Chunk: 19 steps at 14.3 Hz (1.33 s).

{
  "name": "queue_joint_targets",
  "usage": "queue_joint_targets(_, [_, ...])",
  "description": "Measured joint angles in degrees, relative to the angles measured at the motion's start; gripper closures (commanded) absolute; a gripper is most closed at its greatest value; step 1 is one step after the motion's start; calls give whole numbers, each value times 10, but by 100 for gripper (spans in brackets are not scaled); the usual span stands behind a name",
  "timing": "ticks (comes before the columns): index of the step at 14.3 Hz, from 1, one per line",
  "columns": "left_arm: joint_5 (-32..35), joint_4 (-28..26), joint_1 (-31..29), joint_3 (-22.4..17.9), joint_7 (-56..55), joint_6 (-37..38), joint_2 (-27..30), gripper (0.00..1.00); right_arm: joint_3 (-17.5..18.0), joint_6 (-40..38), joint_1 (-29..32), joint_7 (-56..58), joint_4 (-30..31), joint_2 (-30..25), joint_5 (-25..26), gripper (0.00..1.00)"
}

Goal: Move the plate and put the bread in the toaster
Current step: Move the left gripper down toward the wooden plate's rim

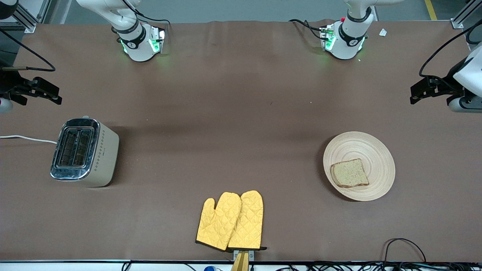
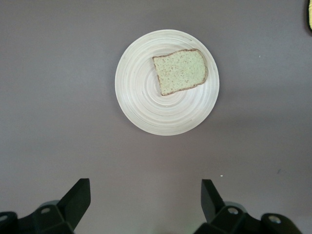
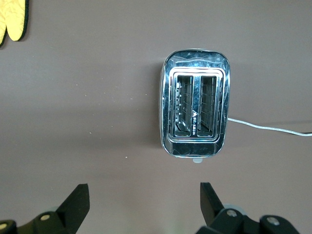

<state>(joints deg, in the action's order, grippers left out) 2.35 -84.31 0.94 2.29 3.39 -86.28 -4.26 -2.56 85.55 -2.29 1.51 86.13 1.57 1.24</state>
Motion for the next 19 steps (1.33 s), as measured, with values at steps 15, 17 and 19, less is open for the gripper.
queue_joint_targets(15, [-283, 3, -193, -12, 166, -137, -276, 1, -8, -26, 20, 2, 0, 0, 0, 0])
queue_joint_targets(17, [-299, 3, -209, -12, 179, -137, -302, 5, -6, -27, 15, 1, 0, 0, 0, 0])
queue_joint_targets(19, [-307, 4, -213, -12, 180, -138, -314, 9, -7, -23, 15, 1, -1, 0, 0, 0])
